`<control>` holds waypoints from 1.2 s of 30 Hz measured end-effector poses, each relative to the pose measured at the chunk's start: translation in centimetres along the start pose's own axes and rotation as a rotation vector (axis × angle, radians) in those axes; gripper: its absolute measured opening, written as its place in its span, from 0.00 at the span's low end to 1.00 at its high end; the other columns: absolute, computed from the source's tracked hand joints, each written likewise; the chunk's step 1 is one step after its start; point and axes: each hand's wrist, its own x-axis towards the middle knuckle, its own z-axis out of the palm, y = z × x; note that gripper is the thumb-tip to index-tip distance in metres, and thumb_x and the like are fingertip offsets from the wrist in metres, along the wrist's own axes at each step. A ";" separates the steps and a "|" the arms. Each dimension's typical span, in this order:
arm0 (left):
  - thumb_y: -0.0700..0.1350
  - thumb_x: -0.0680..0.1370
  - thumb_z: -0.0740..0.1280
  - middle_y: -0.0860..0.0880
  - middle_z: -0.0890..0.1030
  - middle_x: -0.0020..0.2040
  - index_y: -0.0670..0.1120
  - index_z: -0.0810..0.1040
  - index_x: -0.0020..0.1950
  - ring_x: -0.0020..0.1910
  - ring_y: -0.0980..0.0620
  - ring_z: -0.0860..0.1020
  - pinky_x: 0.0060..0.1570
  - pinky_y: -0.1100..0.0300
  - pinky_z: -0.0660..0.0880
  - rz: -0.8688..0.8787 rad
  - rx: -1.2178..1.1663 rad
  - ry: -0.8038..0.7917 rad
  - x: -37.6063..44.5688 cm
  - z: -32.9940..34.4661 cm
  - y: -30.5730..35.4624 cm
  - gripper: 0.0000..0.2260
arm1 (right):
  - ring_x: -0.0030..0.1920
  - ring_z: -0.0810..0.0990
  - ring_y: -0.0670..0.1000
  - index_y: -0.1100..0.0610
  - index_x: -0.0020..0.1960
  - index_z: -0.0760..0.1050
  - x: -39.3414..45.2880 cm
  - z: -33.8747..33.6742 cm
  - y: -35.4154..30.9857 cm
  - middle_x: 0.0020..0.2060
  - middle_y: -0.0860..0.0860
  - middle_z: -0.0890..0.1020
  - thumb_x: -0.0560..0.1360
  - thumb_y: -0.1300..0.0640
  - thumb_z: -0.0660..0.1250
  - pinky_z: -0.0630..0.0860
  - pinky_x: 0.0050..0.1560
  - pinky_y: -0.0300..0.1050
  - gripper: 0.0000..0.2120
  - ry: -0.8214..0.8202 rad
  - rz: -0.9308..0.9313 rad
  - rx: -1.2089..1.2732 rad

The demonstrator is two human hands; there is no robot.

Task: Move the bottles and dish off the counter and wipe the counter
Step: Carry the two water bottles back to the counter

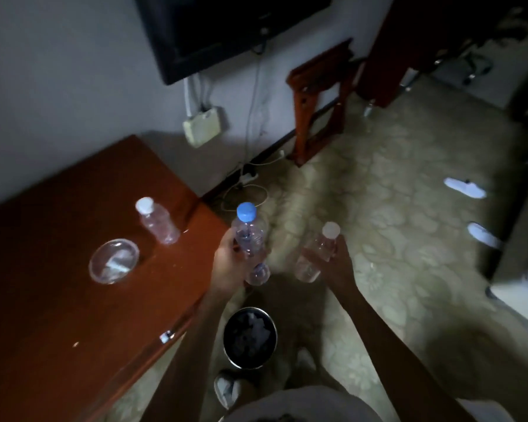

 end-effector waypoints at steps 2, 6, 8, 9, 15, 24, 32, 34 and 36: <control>0.30 0.69 0.74 0.52 0.78 0.41 0.41 0.73 0.53 0.30 0.65 0.79 0.32 0.69 0.74 -0.011 0.047 -0.066 1.8 4.0 0.8 0.17 | 0.52 0.82 0.52 0.54 0.56 0.72 0.8 -3.6 0.5 0.50 0.49 0.82 0.63 0.48 0.80 0.79 0.55 0.52 0.28 0.071 0.034 0.031; 0.43 0.65 0.80 0.54 0.81 0.44 0.48 0.76 0.52 0.41 0.62 0.80 0.44 0.66 0.76 -0.003 0.180 -0.168 5.5 12.1 1.1 0.21 | 0.52 0.82 0.48 0.49 0.57 0.71 3.7 -10.7 2.1 0.50 0.44 0.82 0.59 0.39 0.78 0.79 0.55 0.50 0.31 0.202 0.037 0.056; 0.44 0.65 0.80 0.55 0.81 0.45 0.53 0.75 0.53 0.44 0.58 0.81 0.45 0.65 0.77 -0.002 0.203 -0.205 7.0 16.6 1.4 0.22 | 0.52 0.82 0.47 0.48 0.58 0.71 5.5 -14.2 3.3 0.51 0.45 0.82 0.61 0.41 0.78 0.79 0.55 0.51 0.30 0.239 0.035 0.074; 0.44 0.65 0.80 0.56 0.81 0.45 0.55 0.75 0.54 0.44 0.60 0.81 0.44 0.67 0.77 0.007 0.208 -0.221 7.7 18.9 1.6 0.22 | 0.52 0.82 0.47 0.48 0.58 0.71 6.7 -16.0 3.8 0.51 0.46 0.82 0.61 0.41 0.78 0.80 0.54 0.51 0.30 0.253 0.035 0.089; 0.46 0.64 0.80 0.56 0.81 0.48 0.56 0.77 0.57 0.48 0.58 0.81 0.49 0.60 0.78 0.085 0.246 -0.359 13.9 35.1 5.2 0.25 | 0.50 0.84 0.48 0.50 0.59 0.71 15.9 -29.8 6.0 0.50 0.47 0.83 0.62 0.42 0.79 0.80 0.51 0.48 0.31 0.359 0.085 0.113; 0.59 0.57 0.79 0.50 0.83 0.51 0.53 0.77 0.59 0.52 0.50 0.82 0.53 0.55 0.79 0.123 0.216 -0.481 24.9 49.6 10.7 0.32 | 0.50 0.83 0.47 0.49 0.58 0.72 29.2 -41.1 4.1 0.50 0.47 0.83 0.63 0.44 0.79 0.80 0.51 0.46 0.29 0.494 0.061 0.169; 0.53 0.60 0.81 0.57 0.83 0.46 0.56 0.77 0.54 0.48 0.56 0.82 0.54 0.48 0.79 0.010 0.221 -0.527 41.2 59.2 10.4 0.25 | 0.50 0.82 0.44 0.50 0.58 0.72 45.7 -42.1 4.6 0.50 0.46 0.82 0.64 0.50 0.80 0.80 0.46 0.39 0.27 0.489 0.163 0.138; 0.44 0.63 0.81 0.62 0.83 0.42 0.58 0.76 0.51 0.44 0.62 0.81 0.51 0.53 0.80 -0.014 0.202 -0.576 46.2 62.3 12.5 0.22 | 0.51 0.82 0.47 0.49 0.57 0.72 50.5 -43.4 3.0 0.50 0.47 0.82 0.63 0.51 0.80 0.81 0.52 0.49 0.26 0.510 0.192 0.135; 0.40 0.65 0.80 0.64 0.83 0.40 0.56 0.76 0.49 0.41 0.65 0.81 0.45 0.63 0.78 -0.021 0.188 -0.625 51.0 65.4 15.9 0.20 | 0.50 0.82 0.47 0.46 0.55 0.72 55.5 -45.3 0.5 0.50 0.46 0.82 0.63 0.49 0.80 0.81 0.53 0.50 0.25 0.526 0.178 0.119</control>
